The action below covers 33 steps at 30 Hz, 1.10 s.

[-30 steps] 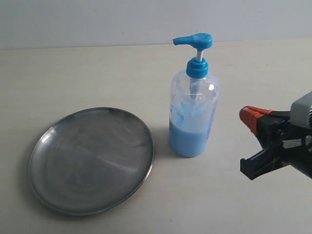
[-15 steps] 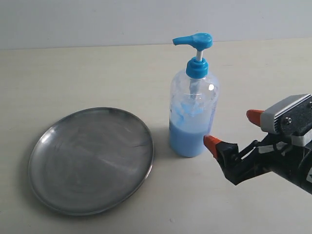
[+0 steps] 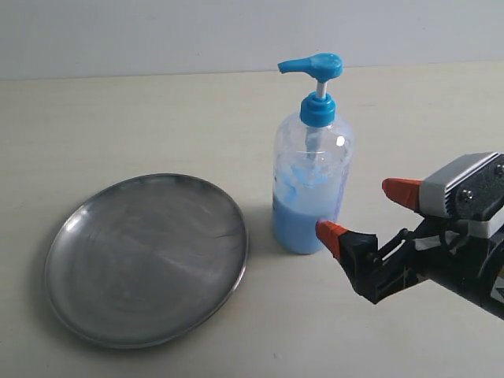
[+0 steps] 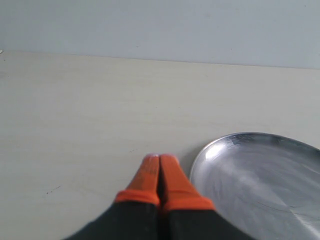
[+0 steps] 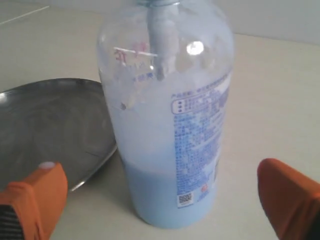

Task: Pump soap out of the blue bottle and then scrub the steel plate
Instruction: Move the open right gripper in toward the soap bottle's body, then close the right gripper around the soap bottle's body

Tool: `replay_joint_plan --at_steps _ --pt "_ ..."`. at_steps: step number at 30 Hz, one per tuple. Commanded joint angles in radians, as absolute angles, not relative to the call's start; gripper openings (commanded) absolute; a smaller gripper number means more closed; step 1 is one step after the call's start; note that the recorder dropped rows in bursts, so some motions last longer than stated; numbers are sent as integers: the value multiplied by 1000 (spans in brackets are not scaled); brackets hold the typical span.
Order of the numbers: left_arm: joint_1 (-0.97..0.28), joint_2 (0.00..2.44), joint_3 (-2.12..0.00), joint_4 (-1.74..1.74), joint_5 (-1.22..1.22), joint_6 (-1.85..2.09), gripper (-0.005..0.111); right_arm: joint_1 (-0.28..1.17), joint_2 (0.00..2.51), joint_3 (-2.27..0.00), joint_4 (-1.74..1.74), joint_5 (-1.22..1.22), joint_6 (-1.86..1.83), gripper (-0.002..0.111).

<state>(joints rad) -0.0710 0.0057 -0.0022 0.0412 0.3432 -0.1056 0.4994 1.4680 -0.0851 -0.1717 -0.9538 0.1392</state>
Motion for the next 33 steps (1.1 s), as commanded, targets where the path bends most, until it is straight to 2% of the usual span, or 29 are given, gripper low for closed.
replay_joint_plan --at_steps 1,6,9,14,16,26,33 --pt "-69 0 0 35 334 -109 0 507 1474 -90 -123 -958 83 104" --pt "-69 0 0 35 334 -109 0 668 1474 -129 92 -900 5 104" --pt "-69 0 0 35 334 -109 0 827 1508 -228 453 -833 -179 104" --pt "-69 0 0 35 334 -109 0 991 1626 -357 753 -857 -270 104" --pt "-69 0 0 35 334 -109 0 1033 1698 -387 895 -942 -306 104" --pt "-69 0 0 35 334 -109 0 1054 1862 -466 990 -1082 -313 104" --pt "-69 0 0 35 334 -109 0 1054 1882 -511 1004 -1127 -311 104"
